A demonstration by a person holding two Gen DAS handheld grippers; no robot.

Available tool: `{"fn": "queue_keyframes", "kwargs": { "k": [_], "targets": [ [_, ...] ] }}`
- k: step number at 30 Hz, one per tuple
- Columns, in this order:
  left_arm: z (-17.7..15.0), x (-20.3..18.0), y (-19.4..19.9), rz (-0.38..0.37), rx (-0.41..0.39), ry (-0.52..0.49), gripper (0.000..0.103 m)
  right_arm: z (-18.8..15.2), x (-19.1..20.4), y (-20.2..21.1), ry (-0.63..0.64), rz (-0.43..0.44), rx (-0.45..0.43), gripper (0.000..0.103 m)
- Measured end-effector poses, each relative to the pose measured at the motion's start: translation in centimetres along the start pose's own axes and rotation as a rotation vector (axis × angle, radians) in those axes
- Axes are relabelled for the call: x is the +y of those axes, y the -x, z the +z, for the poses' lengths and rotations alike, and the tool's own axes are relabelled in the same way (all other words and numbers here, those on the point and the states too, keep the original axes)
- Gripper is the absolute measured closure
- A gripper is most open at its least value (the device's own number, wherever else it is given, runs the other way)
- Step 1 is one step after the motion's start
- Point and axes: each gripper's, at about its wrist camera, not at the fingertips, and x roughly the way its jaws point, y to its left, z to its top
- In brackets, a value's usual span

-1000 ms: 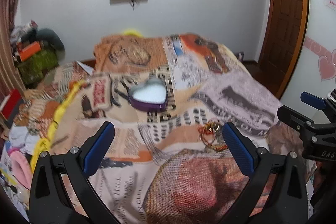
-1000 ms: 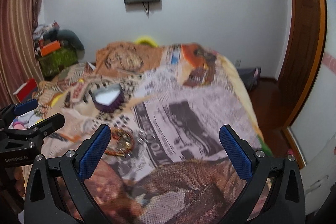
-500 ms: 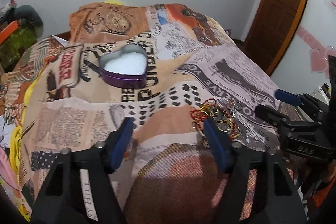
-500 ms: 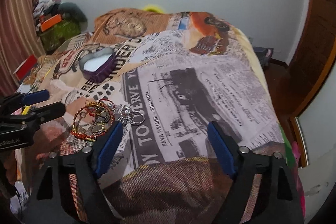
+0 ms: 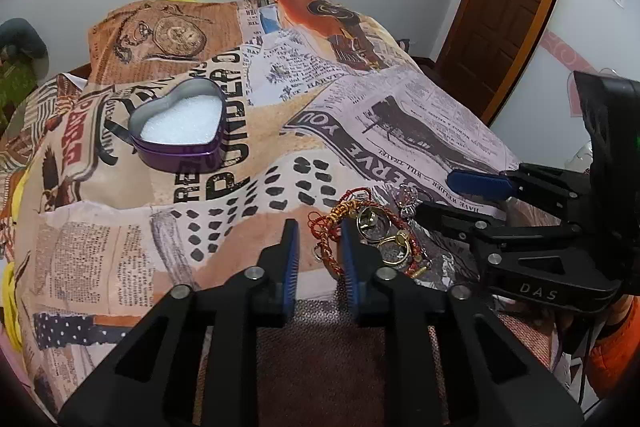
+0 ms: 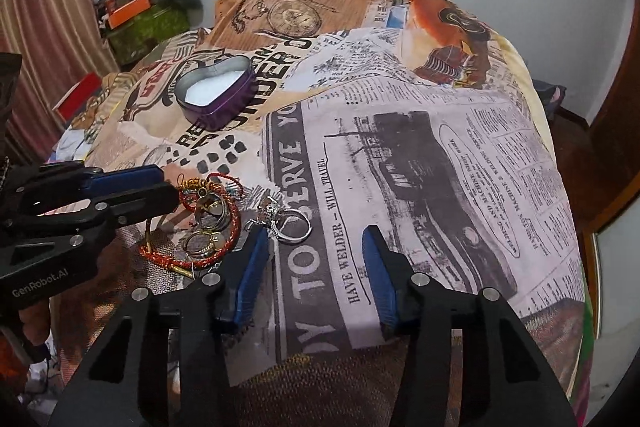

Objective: Organize jewelry
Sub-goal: 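Lower the left tool to the red-gold bracelet and close on it while the right tool reaches the silver ring, then lift the bracelet with the left tool while the right tool grasps the silver ring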

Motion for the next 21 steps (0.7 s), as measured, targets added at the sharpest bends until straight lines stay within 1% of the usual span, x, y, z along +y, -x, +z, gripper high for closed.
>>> {"fn": "queue_keyframes", "kwargs": {
  "k": [5, 6, 8, 10, 12, 19, 21],
  "targets": [
    [-0.1, 0.1, -0.5, -0.004, -0.001, 0.008, 0.096, 0.1, 0.2, -0.3, 0.027, 0.002, -0.001, 0.063],
    [-0.1, 0.1, -0.5, -0.006, -0.004, 0.01, 0.099, 0.1, 0.2, -0.4, 0.031, 0.004, -0.001, 0.066],
    [-0.1, 0.0, -0.4, -0.01, -0.01, 0.014, 0.1, 0.1, 0.2, -0.5, 0.033, 0.006, -0.003, 0.074],
    [0.0, 0.0, -0.3, -0.014, -0.018, 0.018, 0.1, 0.2, 0.2, -0.6, 0.036, 0.016, -0.003, 0.088],
    [0.1, -0.1, -0.1, -0.02, -0.029, 0.02, 0.101, 0.2, 0.2, -0.7, 0.033, 0.018, -0.005, 0.093],
    [0.8, -0.5, 2.0, -0.018, -0.093, 0.005, 0.101, 0.3, -0.1, -0.1, 0.001, 0.05, -0.003, 0.094],
    [1.0, -0.4, 2.6, -0.015, -0.107, 0.005, 0.101, 0.4, -0.2, 0.1, -0.019, 0.061, 0.009, 0.092]
  ]
}}
